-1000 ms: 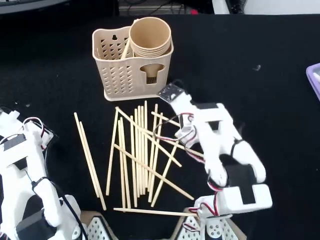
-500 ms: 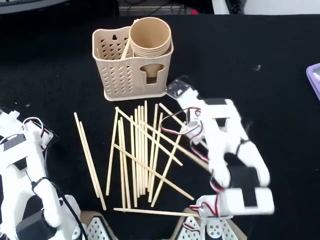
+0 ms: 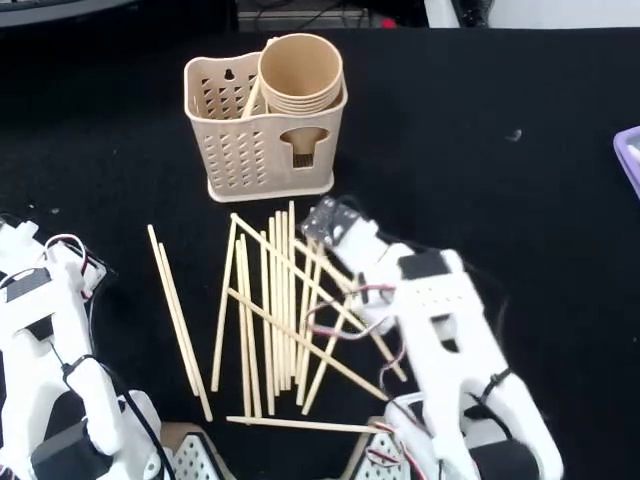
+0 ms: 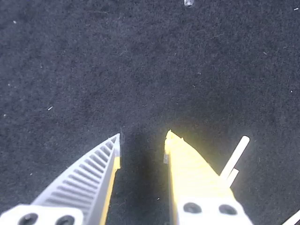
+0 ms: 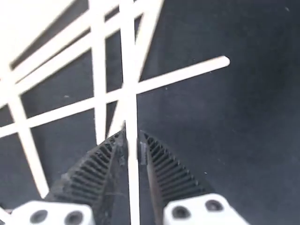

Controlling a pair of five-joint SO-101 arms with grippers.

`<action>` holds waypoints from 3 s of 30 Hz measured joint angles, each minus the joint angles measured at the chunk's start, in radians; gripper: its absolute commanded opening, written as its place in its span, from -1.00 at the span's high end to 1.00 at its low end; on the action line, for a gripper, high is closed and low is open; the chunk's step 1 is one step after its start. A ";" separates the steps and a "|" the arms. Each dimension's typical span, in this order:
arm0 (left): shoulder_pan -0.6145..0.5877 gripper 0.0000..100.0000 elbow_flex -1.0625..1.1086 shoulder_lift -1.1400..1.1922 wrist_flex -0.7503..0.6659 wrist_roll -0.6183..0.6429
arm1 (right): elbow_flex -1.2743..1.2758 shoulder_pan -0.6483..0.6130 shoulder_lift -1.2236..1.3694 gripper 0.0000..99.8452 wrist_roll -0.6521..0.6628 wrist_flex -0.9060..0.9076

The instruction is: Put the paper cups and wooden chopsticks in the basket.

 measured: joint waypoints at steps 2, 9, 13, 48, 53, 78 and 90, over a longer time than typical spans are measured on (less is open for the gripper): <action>0.000 0.68 0.000 0.000 0.000 0.000 | 0.015 -0.012 -0.006 0.81 -0.032 -0.005; 0.000 0.68 0.000 0.000 0.000 0.000 | 0.026 -0.021 0.063 0.68 -0.089 -0.021; 0.000 0.68 0.000 0.000 0.000 0.000 | 0.026 -0.021 0.138 0.68 -0.091 -0.078; 0.000 0.68 0.000 0.000 0.000 0.000 | -0.603 -0.170 -0.520 0.98 -0.319 0.261; 0.000 0.68 0.000 0.000 0.000 0.000 | -0.577 -0.261 -0.428 0.98 -0.477 -0.181; 0.000 0.68 0.000 0.000 0.000 0.000 | -0.918 -0.339 0.629 0.75 -0.506 -0.913; 0.000 0.68 0.000 0.000 0.000 0.000 | -1.060 -0.339 0.446 0.74 -0.506 -0.605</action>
